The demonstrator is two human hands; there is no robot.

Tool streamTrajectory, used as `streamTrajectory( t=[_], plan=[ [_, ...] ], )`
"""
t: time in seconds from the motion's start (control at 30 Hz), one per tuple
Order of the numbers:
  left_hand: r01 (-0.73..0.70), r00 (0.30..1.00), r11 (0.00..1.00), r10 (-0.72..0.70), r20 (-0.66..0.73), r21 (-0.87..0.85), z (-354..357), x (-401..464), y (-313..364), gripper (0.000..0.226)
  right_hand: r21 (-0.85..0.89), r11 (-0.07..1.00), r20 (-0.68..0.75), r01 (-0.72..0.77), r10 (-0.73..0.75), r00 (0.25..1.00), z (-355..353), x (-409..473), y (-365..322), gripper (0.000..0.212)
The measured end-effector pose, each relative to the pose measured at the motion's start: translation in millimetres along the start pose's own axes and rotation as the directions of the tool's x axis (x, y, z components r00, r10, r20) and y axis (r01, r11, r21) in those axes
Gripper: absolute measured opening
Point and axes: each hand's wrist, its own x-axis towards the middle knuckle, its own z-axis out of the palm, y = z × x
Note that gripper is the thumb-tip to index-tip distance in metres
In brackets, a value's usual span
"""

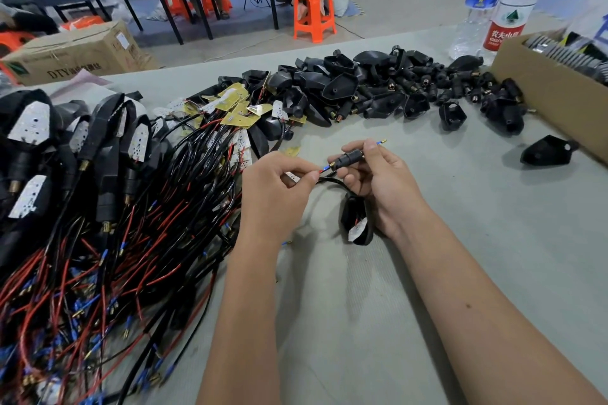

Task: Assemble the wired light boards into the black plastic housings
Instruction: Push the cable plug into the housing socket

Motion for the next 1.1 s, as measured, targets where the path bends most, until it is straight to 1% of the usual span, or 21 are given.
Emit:
streamTrajectory(
  t=[0.07, 0.13, 0.3, 0.5, 0.6, 0.73, 0.87, 0.9, 0.97, 1.03, 1.1],
  plan=[
    [-0.023, 0.999, 1.000, 0.024, -0.026, 0.021, 0.4, -0.1, 1.4, 0.024, -0.007, 1.000, 0.002, -0.001, 0.001, 1.000, -0.1, 0.0, 0.6, 0.039],
    [-0.038, 0.999, 0.999, 0.039, -0.035, 0.035, -0.4, -0.3, 1.8, 0.023, 0.004, 1.000, 0.004, -0.003, 0.003, 1.000, 0.2, 0.1, 0.8, 0.038],
    [-0.016, 1.000, 1.000, 0.016, -0.008, 0.013, -0.3, -0.7, 1.3, 0.017, 0.032, 0.999, 0.017, -0.011, 0.011, 1.000, -0.2, 1.0, 0.8, 0.039],
    [-0.024, 1.000, 1.000, 0.024, 0.015, -0.002, 0.2, -1.8, -0.1, 0.022, 0.020, 1.000, 0.022, -0.021, 0.020, 1.000, -0.3, 1.2, 0.6, 0.040],
    [-0.039, 0.999, 0.999, 0.039, 0.020, 0.017, 2.6, -1.9, 2.2, 0.023, 0.015, 1.000, 0.035, -0.026, 0.025, 0.999, 0.0, 0.2, -0.8, 0.039],
    [-0.036, 0.999, 0.998, 0.037, -0.024, 0.043, 7.2, -2.5, 5.1, 0.018, -0.022, 1.000, 0.065, -0.013, 0.015, 0.998, 0.6, -1.5, -1.3, 0.039],
    [0.000, 0.994, 1.000, 0.001, -0.113, 0.001, 9.3, -4.8, 8.4, 0.020, -0.061, 0.998, 0.097, 0.003, 0.003, 0.995, 0.3, -2.9, -3.3, 0.038],
    [-0.004, 0.993, 1.000, 0.005, -0.120, 0.006, 8.3, -5.0, 8.9, 0.019, -0.056, 0.998, 0.094, 0.005, 0.000, 0.996, 0.3, -3.3, -3.6, 0.038],
    [-0.004, 0.996, 1.000, 0.004, -0.089, -0.003, 5.5, -4.6, 9.7, 0.013, -0.043, 0.999, 0.067, 0.005, -0.003, 0.998, 1.3, -3.9, -3.1, 0.039],
    [0.001, 0.998, 0.997, -0.005, -0.059, -0.076, 2.3, -3.7, 9.0, 0.007, -0.023, 1.000, 0.012, 0.002, -0.002, 1.000, 2.2, -3.6, -3.0, 0.038],
    [-0.005, 0.996, 0.991, -0.007, -0.084, -0.132, -2.2, -2.2, 7.4, 0.010, 0.040, 0.999, -0.022, -0.008, 0.009, 1.000, 1.5, -1.9, -4.9, 0.038]
  ],
)
